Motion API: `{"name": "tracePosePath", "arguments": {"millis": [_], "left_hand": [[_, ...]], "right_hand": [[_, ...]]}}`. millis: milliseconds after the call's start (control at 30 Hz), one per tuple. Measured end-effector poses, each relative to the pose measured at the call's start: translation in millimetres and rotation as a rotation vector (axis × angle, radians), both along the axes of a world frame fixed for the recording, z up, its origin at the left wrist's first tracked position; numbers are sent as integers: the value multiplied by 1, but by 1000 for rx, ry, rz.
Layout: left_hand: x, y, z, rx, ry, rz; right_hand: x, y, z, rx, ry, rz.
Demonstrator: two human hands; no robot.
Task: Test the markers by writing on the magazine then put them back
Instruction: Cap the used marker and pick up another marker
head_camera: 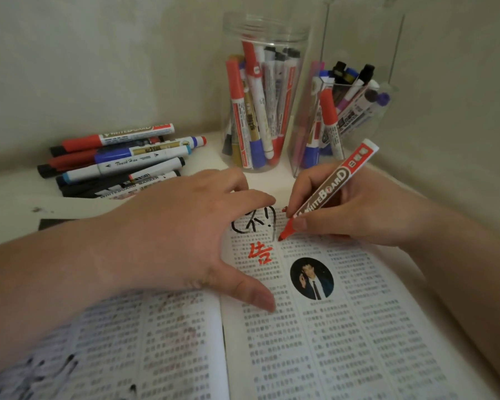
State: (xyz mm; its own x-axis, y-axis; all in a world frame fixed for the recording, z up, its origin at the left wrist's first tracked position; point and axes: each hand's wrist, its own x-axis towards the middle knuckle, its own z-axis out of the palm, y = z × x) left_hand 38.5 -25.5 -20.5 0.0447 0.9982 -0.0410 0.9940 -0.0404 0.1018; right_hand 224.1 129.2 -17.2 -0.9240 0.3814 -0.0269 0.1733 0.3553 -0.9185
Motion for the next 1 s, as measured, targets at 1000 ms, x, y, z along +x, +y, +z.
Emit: {"name": "tracePosePath", "arguments": {"millis": [1000], "left_hand": [[-2,4,-26,378,-775,-143]], "right_hand": [[-1,-2,2,48,-82,15]]}}
